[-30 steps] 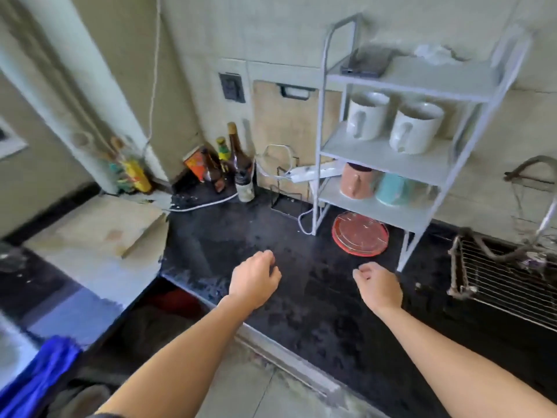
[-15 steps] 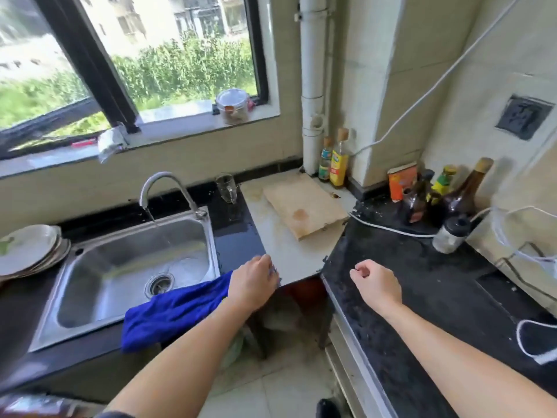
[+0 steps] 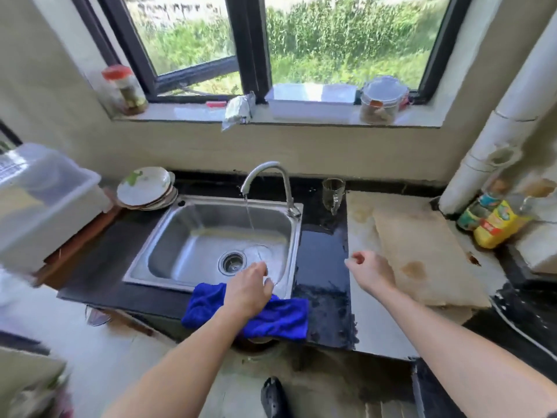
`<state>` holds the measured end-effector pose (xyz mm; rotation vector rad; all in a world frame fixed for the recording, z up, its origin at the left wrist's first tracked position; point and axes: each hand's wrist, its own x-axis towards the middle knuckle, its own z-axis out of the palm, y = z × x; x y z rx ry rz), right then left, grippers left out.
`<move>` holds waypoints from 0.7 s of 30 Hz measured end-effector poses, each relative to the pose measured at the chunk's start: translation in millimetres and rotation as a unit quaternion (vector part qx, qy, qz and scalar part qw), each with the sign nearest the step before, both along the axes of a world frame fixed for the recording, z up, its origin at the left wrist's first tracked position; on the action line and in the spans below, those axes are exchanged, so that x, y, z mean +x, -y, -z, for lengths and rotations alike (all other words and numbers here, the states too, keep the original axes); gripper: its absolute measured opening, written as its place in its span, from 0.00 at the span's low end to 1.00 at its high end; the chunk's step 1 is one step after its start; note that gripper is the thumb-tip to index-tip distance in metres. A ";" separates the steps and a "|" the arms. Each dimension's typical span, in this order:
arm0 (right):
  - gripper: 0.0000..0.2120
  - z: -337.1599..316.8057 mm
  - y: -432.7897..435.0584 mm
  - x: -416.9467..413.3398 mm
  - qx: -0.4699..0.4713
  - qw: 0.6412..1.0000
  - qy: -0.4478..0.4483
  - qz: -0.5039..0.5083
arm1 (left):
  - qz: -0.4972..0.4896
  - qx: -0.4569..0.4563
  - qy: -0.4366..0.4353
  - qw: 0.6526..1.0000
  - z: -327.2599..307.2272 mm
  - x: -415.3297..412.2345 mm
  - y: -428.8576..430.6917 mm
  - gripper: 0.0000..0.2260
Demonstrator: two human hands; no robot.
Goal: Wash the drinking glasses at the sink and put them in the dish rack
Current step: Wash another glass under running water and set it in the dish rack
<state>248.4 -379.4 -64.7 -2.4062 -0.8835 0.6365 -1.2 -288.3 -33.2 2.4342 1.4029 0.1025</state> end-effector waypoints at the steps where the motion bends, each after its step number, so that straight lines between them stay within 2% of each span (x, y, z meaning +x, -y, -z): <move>1: 0.12 2.9 -17.5 3.4 0.001 1.000 -0.006 0.005 | -0.009 -0.005 0.000 1.000 5.0 -0.6 -11.6 0.11; 8: 0.11 13.0 -130.4 49.5 -0.003 0.996 -0.045 0.075 | -0.043 -0.049 0.023 0.998 38.2 21.4 -101.9 0.11; 12: 0.19 26.6 -183.0 83.8 0.011 0.986 -0.078 0.145 | -0.043 -0.074 0.019 0.996 52.1 37.5 -140.0 0.11; 16: 0.22 33.8 -219.8 111.3 0.015 0.970 -0.098 0.220 | -0.038 -0.093 0.012 0.995 62.4 44.7 -155.2 0.11; 21: 0.24 47.6 -258.9 140.9 -0.016 0.965 -0.142 0.219 | -0.073 -0.103 0.005 0.992 74.1 46.2 -153.5 0.11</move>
